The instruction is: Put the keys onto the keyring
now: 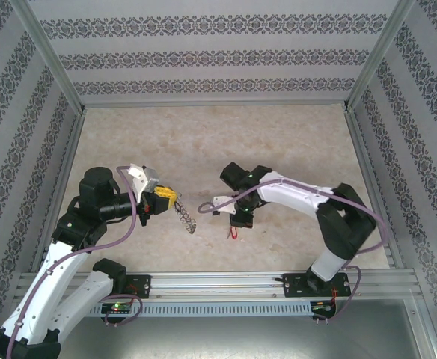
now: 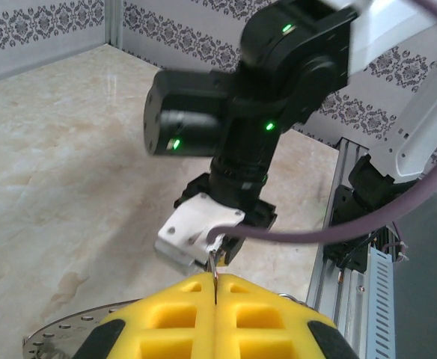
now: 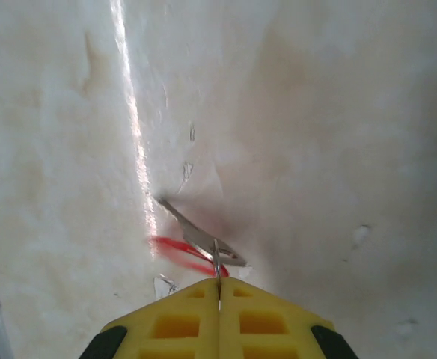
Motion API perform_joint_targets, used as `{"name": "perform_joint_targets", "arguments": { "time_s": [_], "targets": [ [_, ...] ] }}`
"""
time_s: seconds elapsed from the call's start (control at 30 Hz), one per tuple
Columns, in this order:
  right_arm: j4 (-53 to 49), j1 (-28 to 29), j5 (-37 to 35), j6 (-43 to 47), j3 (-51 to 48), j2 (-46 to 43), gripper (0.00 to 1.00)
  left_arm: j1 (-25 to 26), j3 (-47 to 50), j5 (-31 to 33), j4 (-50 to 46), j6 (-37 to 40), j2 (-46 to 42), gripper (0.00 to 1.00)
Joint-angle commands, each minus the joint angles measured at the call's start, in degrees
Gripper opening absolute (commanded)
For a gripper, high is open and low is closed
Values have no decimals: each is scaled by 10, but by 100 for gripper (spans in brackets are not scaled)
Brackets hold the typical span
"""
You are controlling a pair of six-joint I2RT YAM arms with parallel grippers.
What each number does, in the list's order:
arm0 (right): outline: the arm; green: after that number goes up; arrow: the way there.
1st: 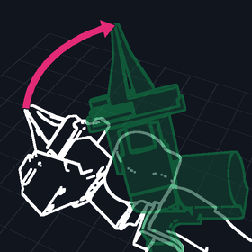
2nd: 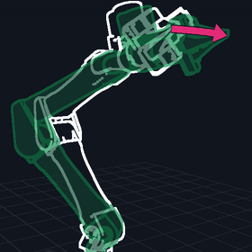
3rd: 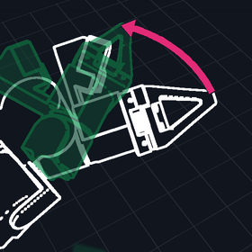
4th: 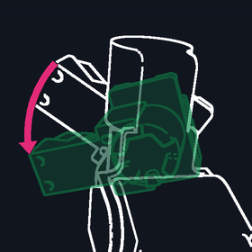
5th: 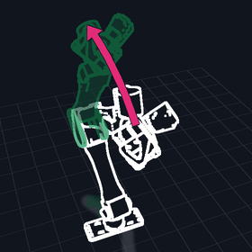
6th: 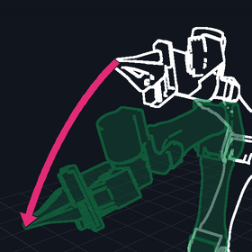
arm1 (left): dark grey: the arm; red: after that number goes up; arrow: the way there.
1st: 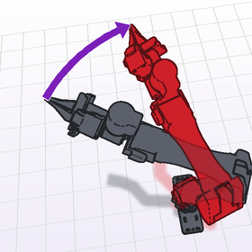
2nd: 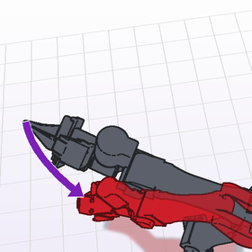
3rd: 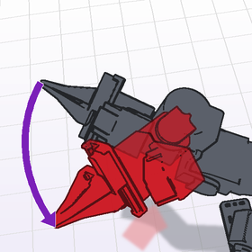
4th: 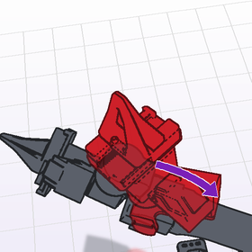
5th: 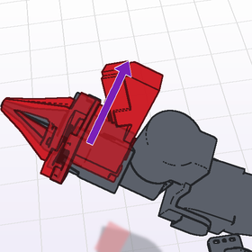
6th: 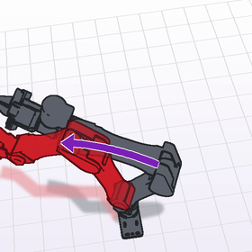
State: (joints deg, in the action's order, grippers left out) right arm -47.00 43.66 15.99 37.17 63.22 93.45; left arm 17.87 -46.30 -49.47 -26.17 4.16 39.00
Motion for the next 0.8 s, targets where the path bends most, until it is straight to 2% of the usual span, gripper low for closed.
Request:
{"name": "perform_joint_targets", "arguments": {
  "time_s": [0.0, 0.43, 0.77],
  "targets": [
    [10, 3, 26, -39, 6, -51, 0, -7, 2, -19, 34, -1, -4, 0],
    [90, 6, 103, -213, 24, -223, 0, -6, -2, -59, 57, 31, -14, 0],
    [134, 12, 175, -248, 8, -318, 0, 6, -51, -89, 25, 77, 8, 0]
  ]
}}
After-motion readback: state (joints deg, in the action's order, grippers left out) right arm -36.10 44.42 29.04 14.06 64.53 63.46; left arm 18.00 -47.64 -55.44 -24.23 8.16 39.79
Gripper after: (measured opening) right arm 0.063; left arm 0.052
